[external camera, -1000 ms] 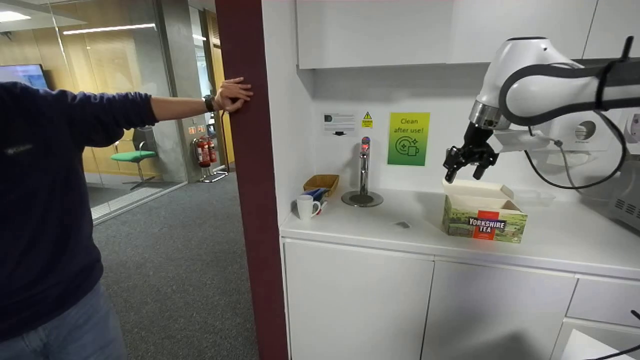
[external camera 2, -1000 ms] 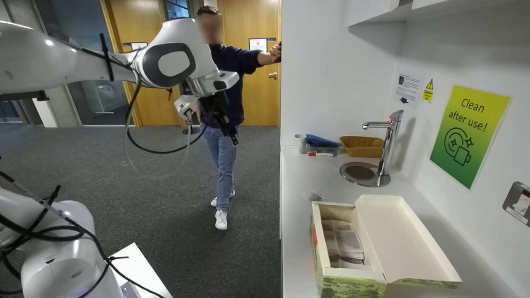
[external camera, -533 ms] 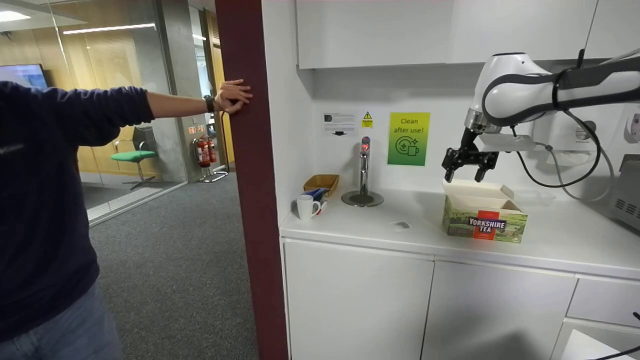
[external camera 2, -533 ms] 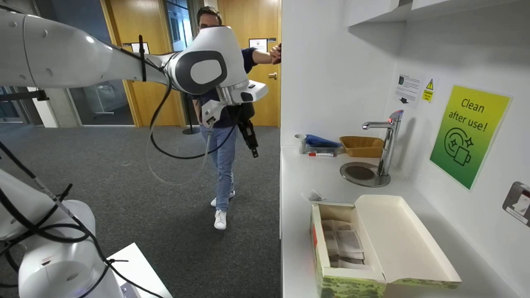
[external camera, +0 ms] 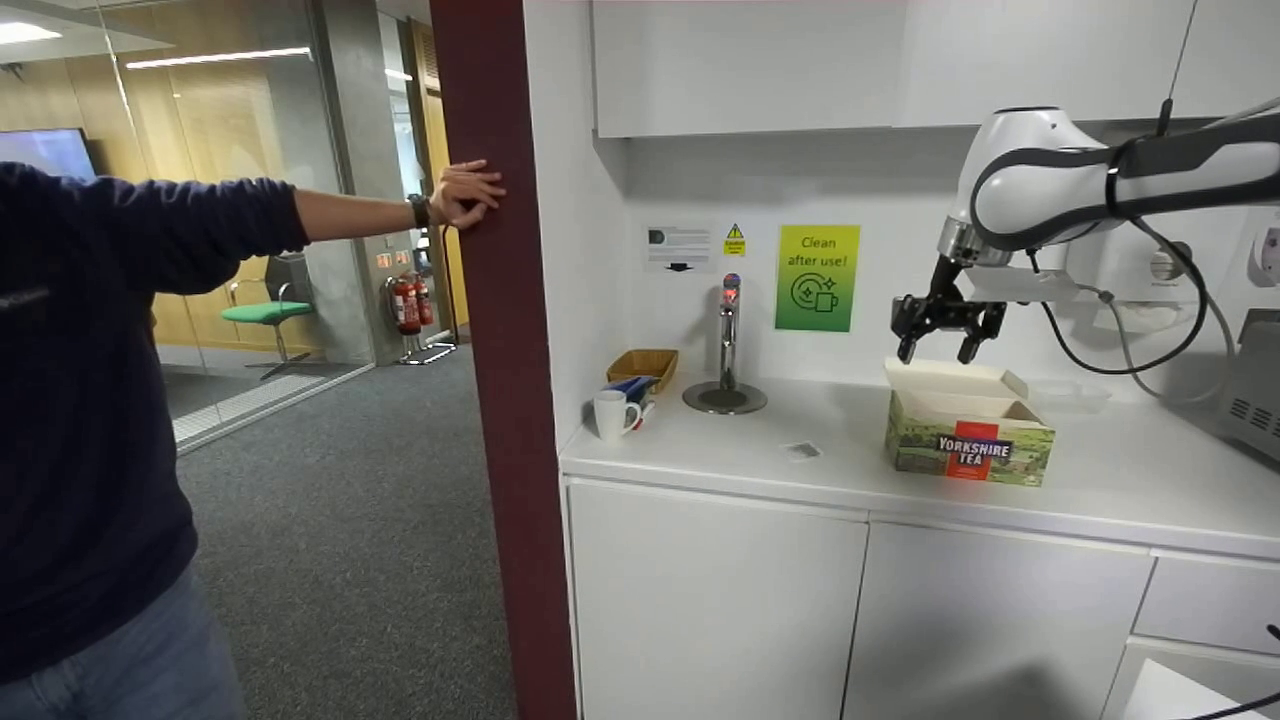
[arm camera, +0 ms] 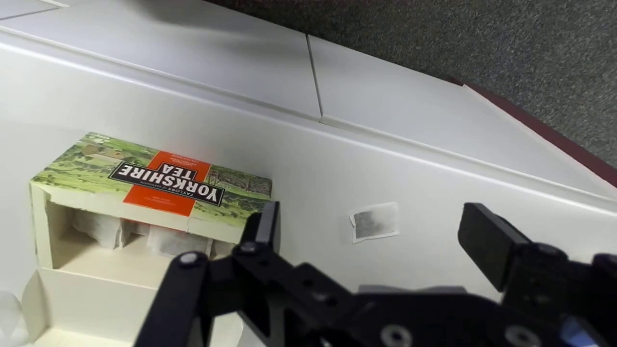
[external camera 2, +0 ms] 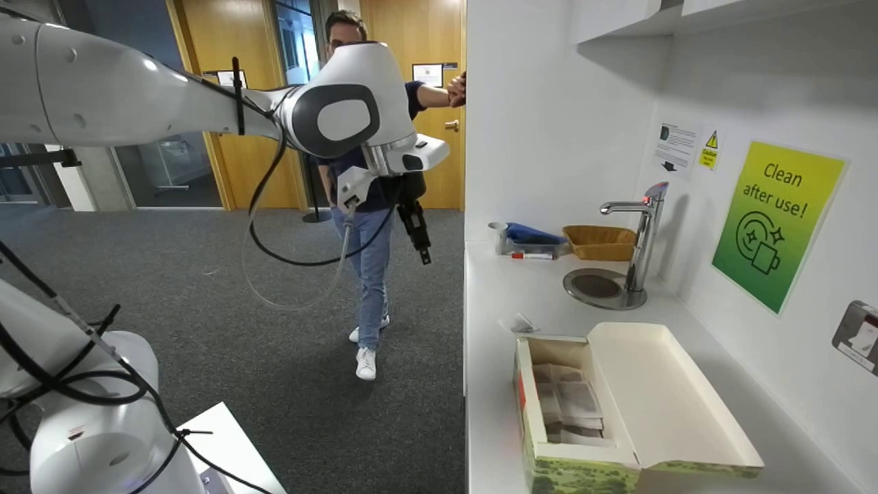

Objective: Put some tea bags on the counter

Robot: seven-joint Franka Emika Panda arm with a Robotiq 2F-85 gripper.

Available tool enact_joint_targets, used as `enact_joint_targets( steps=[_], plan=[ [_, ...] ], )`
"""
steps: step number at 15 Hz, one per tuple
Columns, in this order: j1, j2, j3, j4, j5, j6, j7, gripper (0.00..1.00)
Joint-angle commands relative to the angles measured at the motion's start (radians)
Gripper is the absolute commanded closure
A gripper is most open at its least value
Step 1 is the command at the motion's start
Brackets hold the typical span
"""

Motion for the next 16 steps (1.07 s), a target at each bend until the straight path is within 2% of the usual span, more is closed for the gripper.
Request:
enact_joint_targets(
  steps=[1,5,16],
  plan=[
    [0.0,0.03,-0.005,0.029,-0.003,0.007,0.013,0.0],
    [-0.025,0.14,-0.047,0.116,0.003,0.029,0.035,0.0],
    [-0.065,0.472,-0.195,0.401,0.026,-0.014,0.082,0.0]
  ],
)
